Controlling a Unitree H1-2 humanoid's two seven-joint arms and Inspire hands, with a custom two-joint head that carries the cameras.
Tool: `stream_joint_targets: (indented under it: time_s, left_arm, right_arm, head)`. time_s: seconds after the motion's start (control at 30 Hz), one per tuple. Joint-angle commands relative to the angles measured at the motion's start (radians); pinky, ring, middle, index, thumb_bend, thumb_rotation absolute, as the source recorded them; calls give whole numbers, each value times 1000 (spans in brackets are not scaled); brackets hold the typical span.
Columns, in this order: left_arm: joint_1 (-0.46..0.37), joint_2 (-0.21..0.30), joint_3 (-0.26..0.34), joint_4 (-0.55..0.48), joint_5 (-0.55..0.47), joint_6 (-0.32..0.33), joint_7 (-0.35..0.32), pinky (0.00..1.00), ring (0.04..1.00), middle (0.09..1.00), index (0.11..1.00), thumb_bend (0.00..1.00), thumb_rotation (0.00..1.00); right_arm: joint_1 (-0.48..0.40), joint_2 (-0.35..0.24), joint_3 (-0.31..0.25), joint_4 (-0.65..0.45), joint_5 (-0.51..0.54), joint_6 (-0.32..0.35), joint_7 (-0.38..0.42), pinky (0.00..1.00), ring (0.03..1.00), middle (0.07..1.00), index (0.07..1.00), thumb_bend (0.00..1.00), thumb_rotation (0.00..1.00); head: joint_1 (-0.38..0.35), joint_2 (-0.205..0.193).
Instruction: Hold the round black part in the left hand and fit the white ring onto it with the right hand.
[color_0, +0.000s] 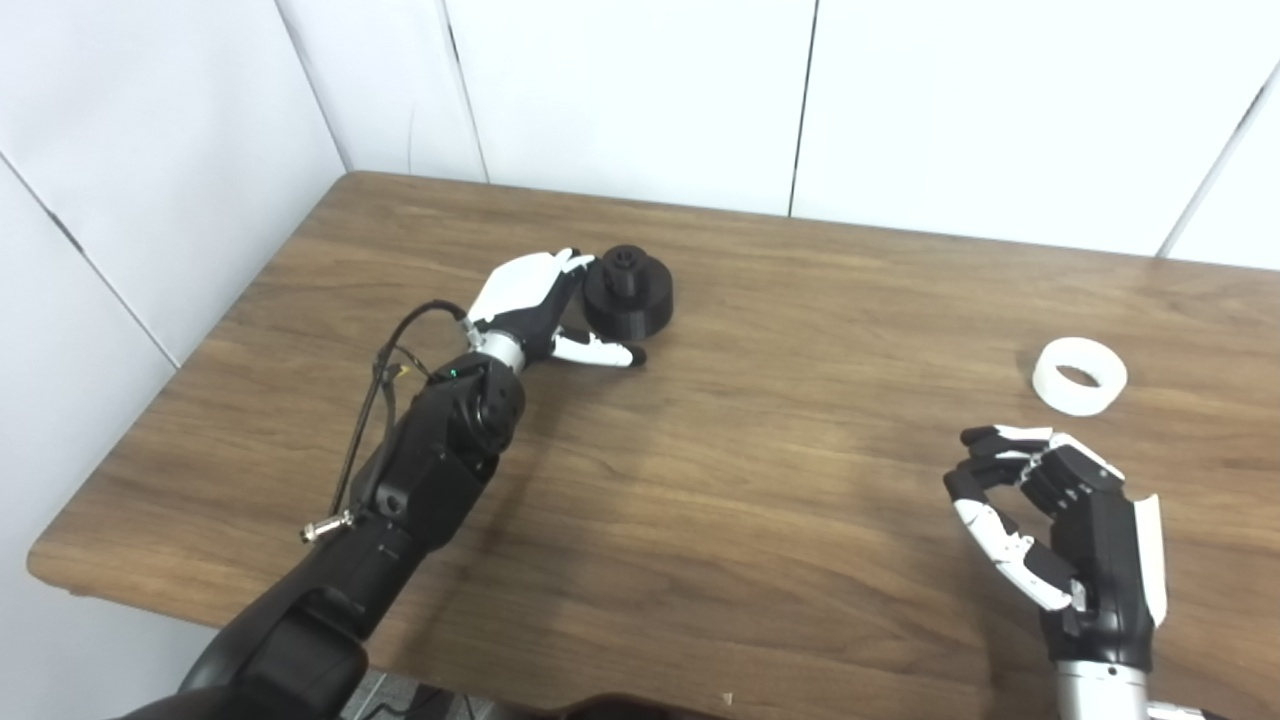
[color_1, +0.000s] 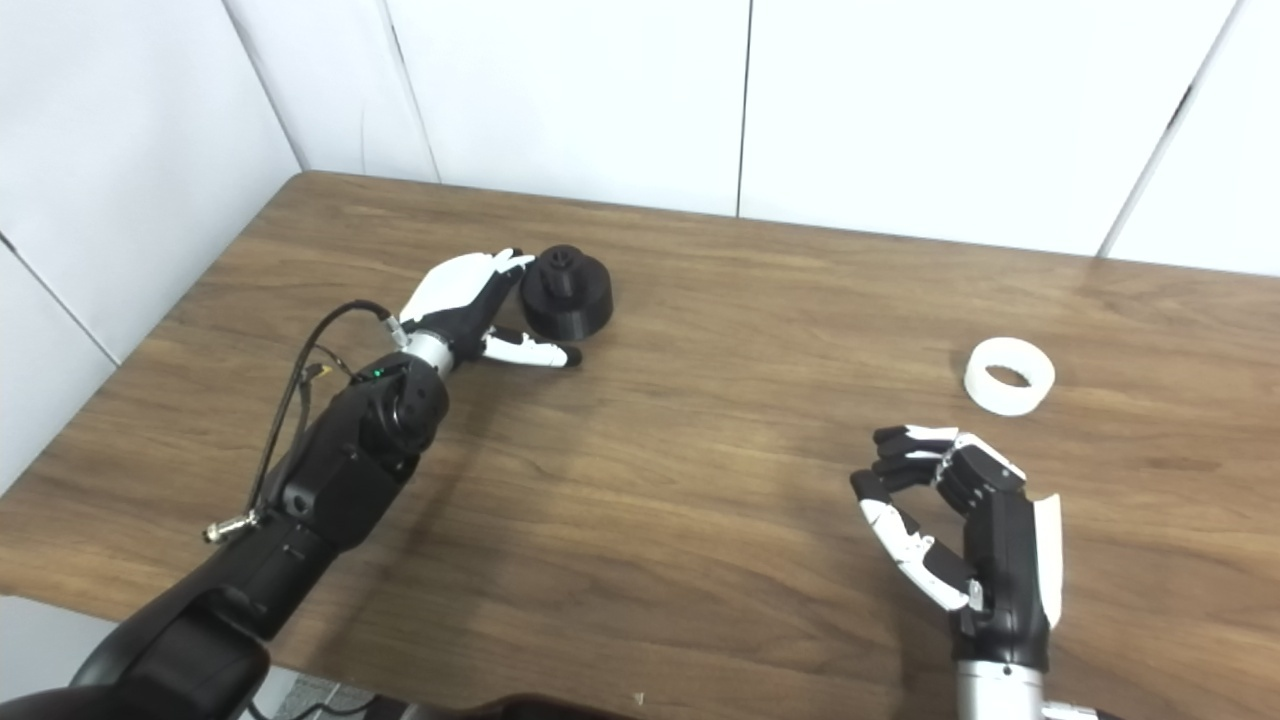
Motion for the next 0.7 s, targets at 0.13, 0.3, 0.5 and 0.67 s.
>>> stream_joint_targets:
  time_s: [0.13,0.3,0.5,0.67]
  left_arm:
    - [-68,-16,44,54,-40,-52,102,938,1000,1000,869,997,455]
    - [-96,-38,77,140,-81,-114,183,933,1000,994,833,954,411]
    - [-118,-64,107,202,-135,-162,238,952,988,962,769,914,339]
    - [-134,-87,126,259,-179,-197,278,909,960,940,725,895,290]
  right_arm:
    - [39,90,-15,-9,-10,-7,-2,438,511,594,496,506,162]
    - [48,90,-17,-28,-13,13,-2,439,515,597,497,506,162]
    - [53,88,-19,-34,-6,16,-1,442,518,602,497,506,161]
    - [57,90,-22,-39,-4,15,-3,446,521,604,497,507,160]
  head:
    - [-7,6]
    - [-8,9]
    - [-10,13]
    - [-14,18]
